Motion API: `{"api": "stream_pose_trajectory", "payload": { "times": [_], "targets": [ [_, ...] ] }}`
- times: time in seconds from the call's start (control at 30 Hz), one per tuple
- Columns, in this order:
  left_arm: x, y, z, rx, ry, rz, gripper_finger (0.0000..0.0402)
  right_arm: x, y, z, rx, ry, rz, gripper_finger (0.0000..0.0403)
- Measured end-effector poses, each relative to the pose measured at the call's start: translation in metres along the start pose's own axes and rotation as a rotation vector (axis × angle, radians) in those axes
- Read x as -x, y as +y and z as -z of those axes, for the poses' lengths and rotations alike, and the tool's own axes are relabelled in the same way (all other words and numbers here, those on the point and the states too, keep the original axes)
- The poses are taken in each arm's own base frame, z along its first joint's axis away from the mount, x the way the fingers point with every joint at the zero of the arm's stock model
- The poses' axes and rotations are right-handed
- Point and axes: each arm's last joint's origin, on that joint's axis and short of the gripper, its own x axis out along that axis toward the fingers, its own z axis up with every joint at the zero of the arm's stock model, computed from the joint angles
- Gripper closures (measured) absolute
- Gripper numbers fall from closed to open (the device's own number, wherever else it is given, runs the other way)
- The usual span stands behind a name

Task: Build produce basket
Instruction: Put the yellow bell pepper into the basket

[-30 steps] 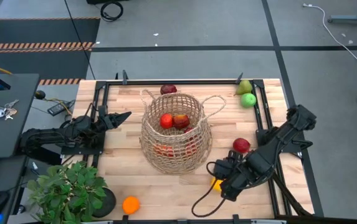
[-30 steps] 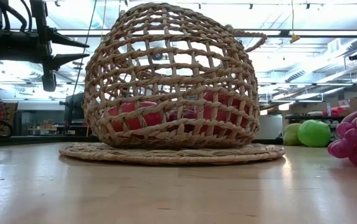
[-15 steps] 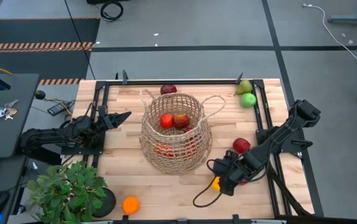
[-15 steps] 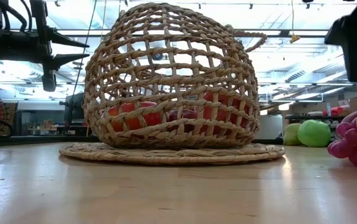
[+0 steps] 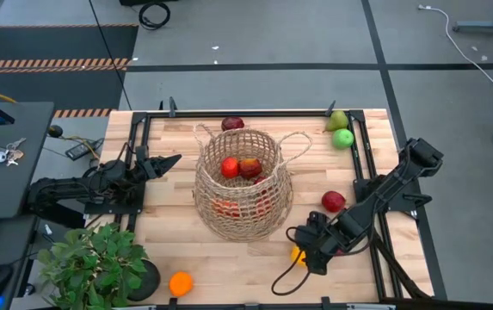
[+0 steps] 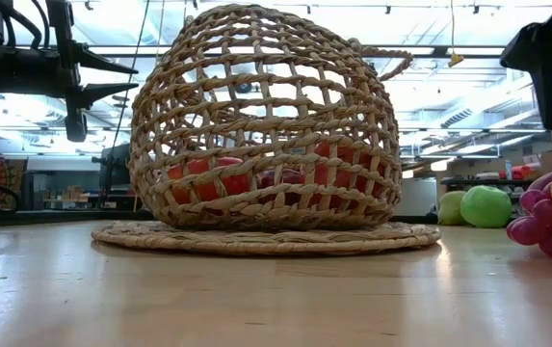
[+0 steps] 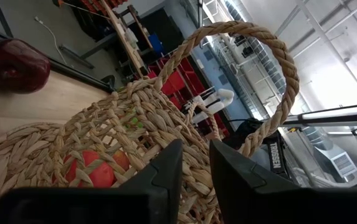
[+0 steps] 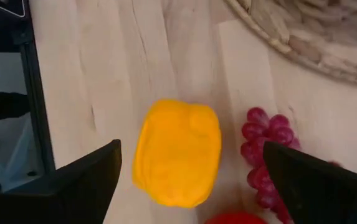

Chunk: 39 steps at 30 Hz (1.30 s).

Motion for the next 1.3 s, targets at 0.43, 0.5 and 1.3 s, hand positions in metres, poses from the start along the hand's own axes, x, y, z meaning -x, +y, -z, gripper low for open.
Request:
{"api": "stream_pose_trajectory", "payload": {
  "times": [0.43, 0.5, 1.3],
  "targets": [
    [0.0, 0.0, 0.0, 0.0, 0.0, 0.0, 0.0311, 0.0, 0.002, -0.001, 0.059, -0.017, -0.015, 0.0011],
    [0.0, 0.0, 0.0, 0.0, 0.0, 0.0, 0.0312, -0.003, 0.002, 0.0, 0.058, -0.025, -0.025, 0.0011],
    [0.0, 0.0, 0.0, 0.0, 0.0, 0.0, 0.0312, -0.042, -0.014, 0.028, 0.18, -0.032, -0.084, 0.0011]
  ]
}}
